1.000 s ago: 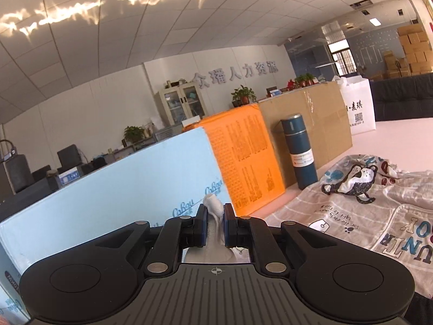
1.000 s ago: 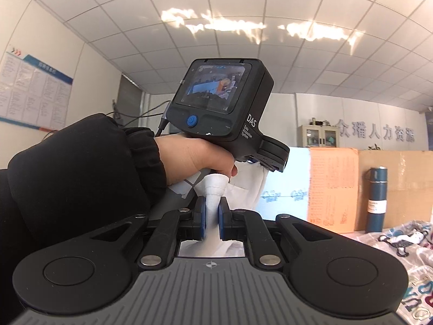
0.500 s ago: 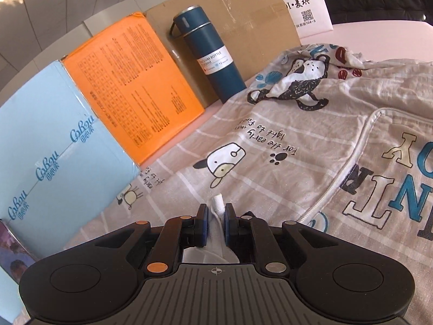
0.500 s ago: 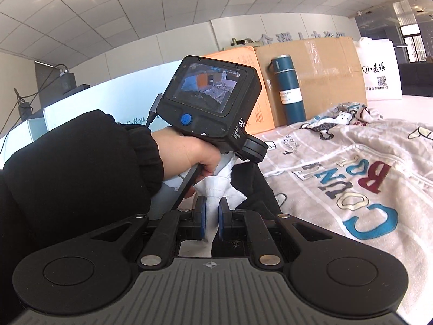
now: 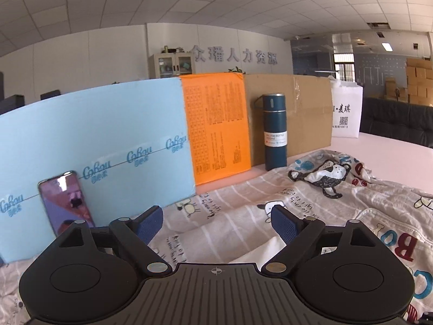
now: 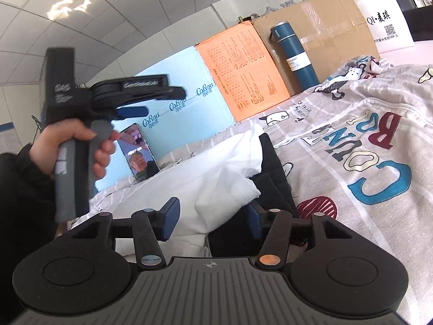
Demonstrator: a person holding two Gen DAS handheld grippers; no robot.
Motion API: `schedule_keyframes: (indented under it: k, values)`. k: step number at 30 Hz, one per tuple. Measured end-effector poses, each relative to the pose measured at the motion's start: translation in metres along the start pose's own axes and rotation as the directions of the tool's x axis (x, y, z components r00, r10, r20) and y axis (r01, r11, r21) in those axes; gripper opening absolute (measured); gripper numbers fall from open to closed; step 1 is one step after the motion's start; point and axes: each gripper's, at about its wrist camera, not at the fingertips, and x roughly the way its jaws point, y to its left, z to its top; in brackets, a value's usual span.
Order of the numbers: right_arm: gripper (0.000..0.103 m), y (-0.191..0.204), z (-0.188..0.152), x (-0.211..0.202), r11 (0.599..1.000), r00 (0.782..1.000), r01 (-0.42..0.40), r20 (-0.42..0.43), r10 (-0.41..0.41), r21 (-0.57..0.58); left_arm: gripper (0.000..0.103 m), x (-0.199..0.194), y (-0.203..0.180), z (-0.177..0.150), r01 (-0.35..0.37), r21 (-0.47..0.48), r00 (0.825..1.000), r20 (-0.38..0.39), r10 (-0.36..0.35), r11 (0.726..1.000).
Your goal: Fold clothes
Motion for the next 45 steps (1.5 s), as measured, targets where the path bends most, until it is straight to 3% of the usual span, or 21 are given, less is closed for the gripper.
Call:
schedule_keyframes:
  k: [3,5,6,7,10,12,15,17,18,19,22,26,31,35,40,45]
  values:
    - [0.044,-0.008,0.004,0.005,0.998,0.999,0.012,-0.052,-0.009,0.065,0.092,-0.027,0.034,-0.033,-0.016,-0.127,0.999,-0.049,0.009,0.992]
    - [0.030,-0.016,0.007,0.004,0.993,0.999,0.000,-0.053,0.006,0.116,0.093,-0.037,0.051,-0.055,-0.009,-0.232,0.996,-0.090,-0.012,0.973]
    - [0.015,-0.021,0.008,0.002,0.990,0.999,-0.008,-0.050,0.015,0.141,0.093,-0.041,0.057,-0.066,-0.003,-0.286,0.993,-0.111,-0.030,0.958]
    - [0.006,-0.023,0.008,0.000,0.989,0.999,-0.007,-0.041,0.013,0.146,0.093,-0.045,0.061,-0.074,0.007,-0.321,0.992,-0.117,-0.047,0.947]
    - [0.006,-0.020,0.008,-0.010,0.995,1.000,0.022,-0.018,-0.021,0.096,0.093,-0.055,0.064,-0.091,0.030,-0.369,0.992,-0.101,-0.072,0.929]
    - [0.006,-0.017,0.007,-0.012,0.998,0.997,0.049,-0.054,-0.047,0.032,0.093,-0.058,0.063,-0.097,0.027,-0.375,0.993,-0.095,-0.068,0.926]
    - [0.011,-0.016,0.009,-0.014,0.996,0.992,0.071,-0.104,-0.075,-0.045,0.093,-0.061,0.063,-0.097,0.075,-0.393,0.991,-0.070,-0.111,0.916]
    - [0.031,-0.016,0.018,-0.021,0.992,0.992,0.086,-0.089,-0.095,-0.092,0.094,-0.067,0.064,-0.100,0.124,-0.419,0.986,-0.052,-0.160,0.900]
    - [0.050,-0.017,0.025,-0.023,0.988,0.991,0.106,-0.068,-0.114,-0.108,0.094,-0.067,0.064,-0.103,0.137,-0.434,0.983,-0.053,-0.177,0.890]
    - [0.057,-0.018,0.033,-0.023,0.986,0.990,0.121,-0.054,-0.128,-0.118,0.094,-0.067,0.064,-0.105,0.144,-0.451,0.980,-0.058,-0.190,0.881]
    - [0.060,-0.029,0.062,-0.008,0.986,0.986,0.154,-0.049,-0.157,-0.072,0.094,-0.069,0.063,-0.113,0.158,-0.492,0.973,-0.069,-0.219,0.856]
    - [0.062,-0.050,0.095,0.040,0.998,0.989,0.053,-0.134,-0.056,-0.027,0.094,-0.071,0.059,-0.125,0.172,-0.535,0.961,-0.092,-0.259,0.827]
    - [0.074,-0.057,0.122,0.110,0.998,0.964,-0.058,-0.262,0.052,-0.016,0.094,-0.076,0.051,-0.133,0.214,-0.548,0.944,-0.097,-0.315,0.809]
    - [0.074,-0.042,0.124,0.162,0.988,0.943,-0.016,-0.332,-0.036,-0.152,0.100,-0.080,0.044,-0.137,0.274,-0.546,0.919,-0.093,-0.382,0.792]
    - [0.079,-0.035,0.117,0.197,0.984,0.928,-0.029,-0.371,-0.039,-0.176,0.103,-0.078,0.039,-0.138,0.321,-0.554,0.893,-0.093,-0.440,0.768]
    - [0.081,-0.024,0.116,0.212,0.982,0.917,-0.055,-0.398,-0.022,-0.183,0.103,-0.070,0.036,-0.138,0.375,-0.606,0.854,-0.067,-0.515,0.702]
